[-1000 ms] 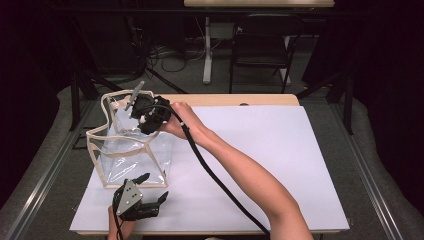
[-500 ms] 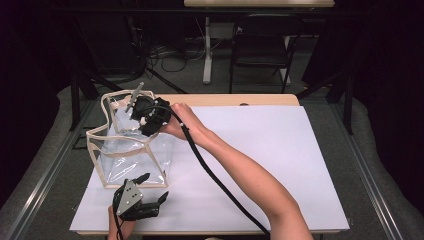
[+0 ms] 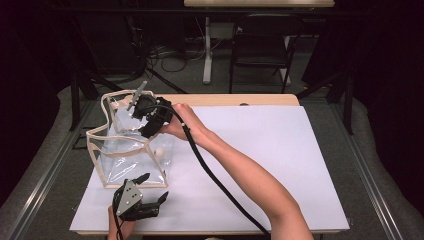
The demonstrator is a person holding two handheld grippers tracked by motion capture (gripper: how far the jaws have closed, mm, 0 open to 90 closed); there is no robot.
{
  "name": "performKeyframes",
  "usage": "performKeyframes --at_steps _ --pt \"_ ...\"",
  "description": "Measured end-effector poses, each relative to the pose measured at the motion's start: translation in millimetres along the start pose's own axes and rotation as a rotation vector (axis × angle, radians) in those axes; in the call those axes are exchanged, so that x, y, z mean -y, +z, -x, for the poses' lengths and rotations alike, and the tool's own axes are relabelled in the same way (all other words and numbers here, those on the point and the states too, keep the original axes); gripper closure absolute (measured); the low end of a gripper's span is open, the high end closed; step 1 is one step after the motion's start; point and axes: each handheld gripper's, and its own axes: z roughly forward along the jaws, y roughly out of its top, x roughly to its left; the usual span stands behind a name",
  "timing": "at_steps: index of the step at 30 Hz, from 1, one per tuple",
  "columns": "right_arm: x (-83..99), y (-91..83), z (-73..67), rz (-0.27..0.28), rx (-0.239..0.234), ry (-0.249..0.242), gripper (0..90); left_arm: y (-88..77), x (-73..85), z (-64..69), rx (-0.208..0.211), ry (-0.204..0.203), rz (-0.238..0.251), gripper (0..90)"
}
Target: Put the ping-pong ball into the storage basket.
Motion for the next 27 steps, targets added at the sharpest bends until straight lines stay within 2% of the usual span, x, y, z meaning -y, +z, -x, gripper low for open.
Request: performKeyframes --at_steps 5,7,12,27 --pt "3.8 -10.7 4.9 0.052 -0.022 0.037 21.6 0.3 -0.2 -0.1 0.005 0.005 0.0 16.0" --pt "5.7 -18.8 6.0 0.084 -0.016 0.043 16.0 0.6 -0.2 0.1 0.004 0.004 -0.004 16.0" --pt "10.4 -31.6 10.6 0.132 -0.017 0.062 14.3 0.8 0.0 -0.3 0.002 0.003 -0.004 16.0" --pt "28.8 -48.9 23.5 0.156 -0.003 0.099 8.3 4.3 -0.6 0.0 0.002 -0.007 -0.009 16.0"
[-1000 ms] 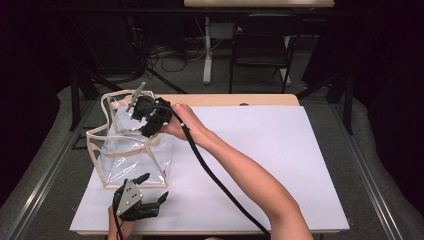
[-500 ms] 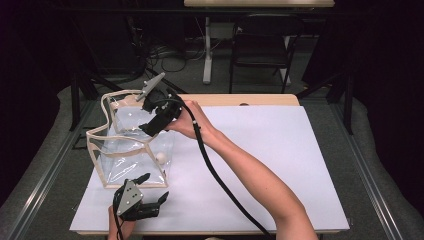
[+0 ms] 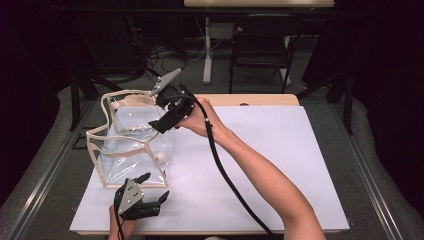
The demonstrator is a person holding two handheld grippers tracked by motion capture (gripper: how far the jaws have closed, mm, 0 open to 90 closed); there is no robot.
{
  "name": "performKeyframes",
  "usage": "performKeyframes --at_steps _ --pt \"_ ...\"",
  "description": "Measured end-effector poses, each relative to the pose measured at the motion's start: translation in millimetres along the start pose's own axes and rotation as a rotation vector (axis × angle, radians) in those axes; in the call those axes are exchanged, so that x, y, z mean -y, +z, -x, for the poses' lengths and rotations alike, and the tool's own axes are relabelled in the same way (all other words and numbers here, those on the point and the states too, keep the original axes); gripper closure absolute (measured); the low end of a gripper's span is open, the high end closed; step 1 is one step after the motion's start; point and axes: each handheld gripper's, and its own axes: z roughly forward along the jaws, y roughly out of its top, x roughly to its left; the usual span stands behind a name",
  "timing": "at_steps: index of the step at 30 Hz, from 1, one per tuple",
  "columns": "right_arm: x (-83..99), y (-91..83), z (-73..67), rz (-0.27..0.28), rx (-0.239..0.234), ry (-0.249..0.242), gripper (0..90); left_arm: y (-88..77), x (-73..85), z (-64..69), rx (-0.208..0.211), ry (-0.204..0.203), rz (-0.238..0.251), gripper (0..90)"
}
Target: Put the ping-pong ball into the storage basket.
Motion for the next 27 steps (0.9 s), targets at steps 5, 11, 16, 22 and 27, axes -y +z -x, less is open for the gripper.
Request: performKeyframes --at_steps 5,11,16,22,27 --pt "9.6 -5.6 2.2 -0.002 0.015 0.001 6.3 -0.8 0.0 0.4 -0.001 0.002 0.002 16.0" --pt "19.7 -14.0 5.0 0.007 0.028 0.014 5.0 -1.6 0.6 0.0 -0.006 -0.002 0.002 16.0" --pt "26.9 -19.6 7.9 0.012 0.043 0.017 3.8 -1.9 1.0 0.1 0.0 0.0 0.002 16.1" --pt "39.6 -25.4 8.3 0.007 0.058 0.028 2.9 -2.1 0.2 0.2 0.009 0.006 0.009 16.0" --pt "50.2 -29.7 5.7 0.001 0.069 0.027 2.1 -1.9 -0.5 1.3 0.009 0.01 0.008 16.1"
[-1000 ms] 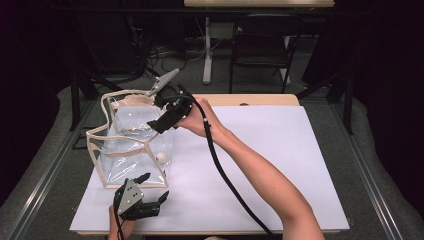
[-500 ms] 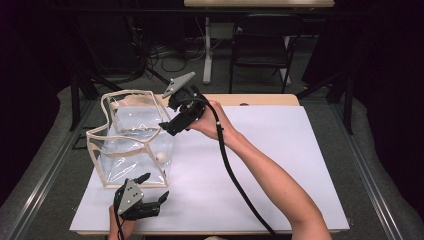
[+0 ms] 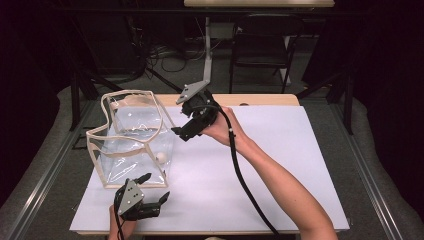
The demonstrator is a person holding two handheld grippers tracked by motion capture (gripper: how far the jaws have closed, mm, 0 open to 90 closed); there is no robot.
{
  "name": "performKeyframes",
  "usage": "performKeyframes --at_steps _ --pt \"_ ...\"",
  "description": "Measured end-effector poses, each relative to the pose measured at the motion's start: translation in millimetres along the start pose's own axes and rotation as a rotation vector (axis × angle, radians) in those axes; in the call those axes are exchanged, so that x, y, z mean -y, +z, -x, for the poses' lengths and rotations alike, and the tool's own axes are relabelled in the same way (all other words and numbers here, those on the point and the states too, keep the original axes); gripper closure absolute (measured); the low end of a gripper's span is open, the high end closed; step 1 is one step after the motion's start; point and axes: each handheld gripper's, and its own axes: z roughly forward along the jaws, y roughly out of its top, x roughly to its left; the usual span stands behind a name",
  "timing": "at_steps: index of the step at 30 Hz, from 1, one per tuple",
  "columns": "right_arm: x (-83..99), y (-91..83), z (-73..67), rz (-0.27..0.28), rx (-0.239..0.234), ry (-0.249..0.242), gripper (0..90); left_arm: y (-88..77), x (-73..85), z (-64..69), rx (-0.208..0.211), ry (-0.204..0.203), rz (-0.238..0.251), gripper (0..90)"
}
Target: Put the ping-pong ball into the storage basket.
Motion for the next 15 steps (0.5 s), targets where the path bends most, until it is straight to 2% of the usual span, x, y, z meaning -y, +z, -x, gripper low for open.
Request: performKeyframes --at_steps 15 --pt "34.3 -8.4 0.2 -0.009 0.019 0.016 0.8 0.6 0.2 0.3 0.003 0.0 -0.004 16.0"
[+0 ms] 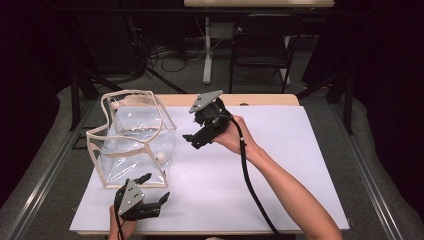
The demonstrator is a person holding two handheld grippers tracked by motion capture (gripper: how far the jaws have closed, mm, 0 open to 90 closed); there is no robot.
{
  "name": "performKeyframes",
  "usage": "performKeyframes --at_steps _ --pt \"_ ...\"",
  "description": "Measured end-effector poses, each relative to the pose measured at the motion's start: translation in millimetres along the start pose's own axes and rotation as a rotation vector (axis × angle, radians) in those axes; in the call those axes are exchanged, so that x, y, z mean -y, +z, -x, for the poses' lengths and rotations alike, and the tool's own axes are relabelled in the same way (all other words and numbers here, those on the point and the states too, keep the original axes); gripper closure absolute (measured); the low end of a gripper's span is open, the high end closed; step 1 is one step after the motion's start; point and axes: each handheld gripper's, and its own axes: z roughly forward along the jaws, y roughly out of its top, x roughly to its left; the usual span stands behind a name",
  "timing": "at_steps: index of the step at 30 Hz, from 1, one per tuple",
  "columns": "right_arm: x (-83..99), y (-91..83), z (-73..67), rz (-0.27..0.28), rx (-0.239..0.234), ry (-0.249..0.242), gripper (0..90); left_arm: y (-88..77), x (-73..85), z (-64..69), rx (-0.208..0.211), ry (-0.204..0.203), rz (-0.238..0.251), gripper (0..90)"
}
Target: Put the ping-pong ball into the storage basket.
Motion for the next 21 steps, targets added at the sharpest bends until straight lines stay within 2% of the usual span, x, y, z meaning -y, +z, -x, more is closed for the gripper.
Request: performKeyframes --at_steps 11,21 --pt "29.5 -13.4 -0.9 0.013 0.02 0.024 0.7 0.8 -0.3 0.4 0.003 0.004 -0.002 16.0" --pt "48.6 -23.8 -3.1 0.025 0.04 0.032 0.7 0.4 -0.1 1.0 0.001 0.005 -0.005 16.0"
